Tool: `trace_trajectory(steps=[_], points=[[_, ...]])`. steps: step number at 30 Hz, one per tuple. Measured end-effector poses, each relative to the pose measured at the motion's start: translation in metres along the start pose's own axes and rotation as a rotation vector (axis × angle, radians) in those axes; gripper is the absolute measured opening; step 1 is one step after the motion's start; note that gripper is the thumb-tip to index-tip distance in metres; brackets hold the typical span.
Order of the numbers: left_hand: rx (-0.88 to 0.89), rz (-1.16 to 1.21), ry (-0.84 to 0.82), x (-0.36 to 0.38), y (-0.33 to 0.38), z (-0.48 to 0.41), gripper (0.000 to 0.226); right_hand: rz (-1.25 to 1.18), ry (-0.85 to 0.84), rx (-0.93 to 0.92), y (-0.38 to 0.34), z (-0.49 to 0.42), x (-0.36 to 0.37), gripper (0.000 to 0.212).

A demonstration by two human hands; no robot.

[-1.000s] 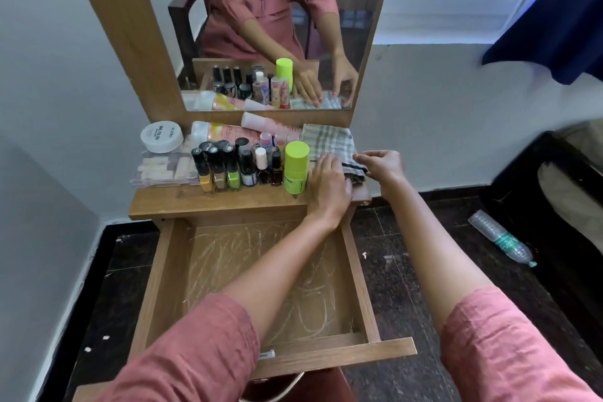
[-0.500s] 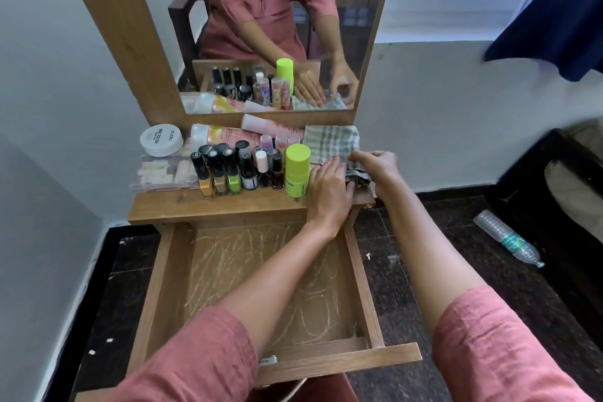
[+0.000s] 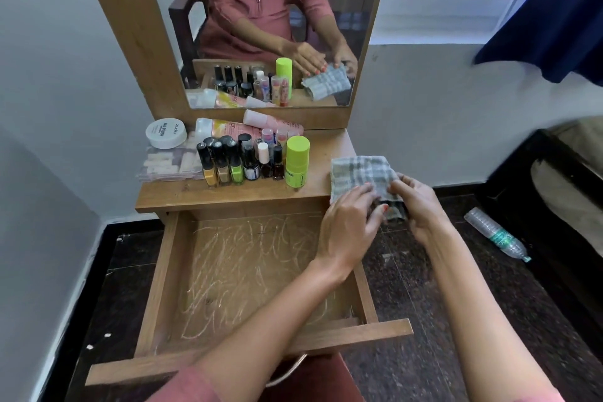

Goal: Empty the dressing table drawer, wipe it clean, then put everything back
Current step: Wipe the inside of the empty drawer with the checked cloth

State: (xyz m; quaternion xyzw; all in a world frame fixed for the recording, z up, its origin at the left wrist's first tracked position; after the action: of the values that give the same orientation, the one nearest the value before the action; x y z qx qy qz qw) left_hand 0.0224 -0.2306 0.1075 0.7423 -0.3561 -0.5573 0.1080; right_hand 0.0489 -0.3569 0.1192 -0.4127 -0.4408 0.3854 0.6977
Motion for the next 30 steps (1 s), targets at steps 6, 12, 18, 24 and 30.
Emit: trace_trajectory(steps=[6,12,18,24,30], points=[[-0.409,0.357,0.077,-0.026,-0.008,0.04,0.036,0.032,-0.066,0.062,0.016,0.054,0.005,0.024],[-0.953,0.965,-0.087,-0.048,-0.048,0.076,0.029,-0.018,-0.116,0.177,0.053,0.088,0.027,0.028],[-0.976,0.843,-0.167,-0.068,-0.091,0.089,0.017,0.08,-0.062,0.219,0.094,0.094,0.051,0.027],[-0.952,0.646,-0.446,-0.066,-0.134,0.078,0.043,0.633,-0.089,0.012,0.117,0.083,0.072,0.041],[-0.92,0.594,-0.541,-0.05,-0.148,0.061,0.044,1.011,-0.152,0.01,0.122,0.063,0.078,0.04]])
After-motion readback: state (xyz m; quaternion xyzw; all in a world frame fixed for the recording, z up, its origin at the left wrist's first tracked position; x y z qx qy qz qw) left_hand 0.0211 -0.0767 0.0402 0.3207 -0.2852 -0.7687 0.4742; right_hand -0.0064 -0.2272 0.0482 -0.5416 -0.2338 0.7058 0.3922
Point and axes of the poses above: each hand's wrist, its own z-axis away from the middle knuckle, its own x-axis out of the palm, y = z × x, the point moved 1 cm from there along -z, towards the middle knuckle, and after that the axes turned 12 degrees about -z, right-handed, at the moved point
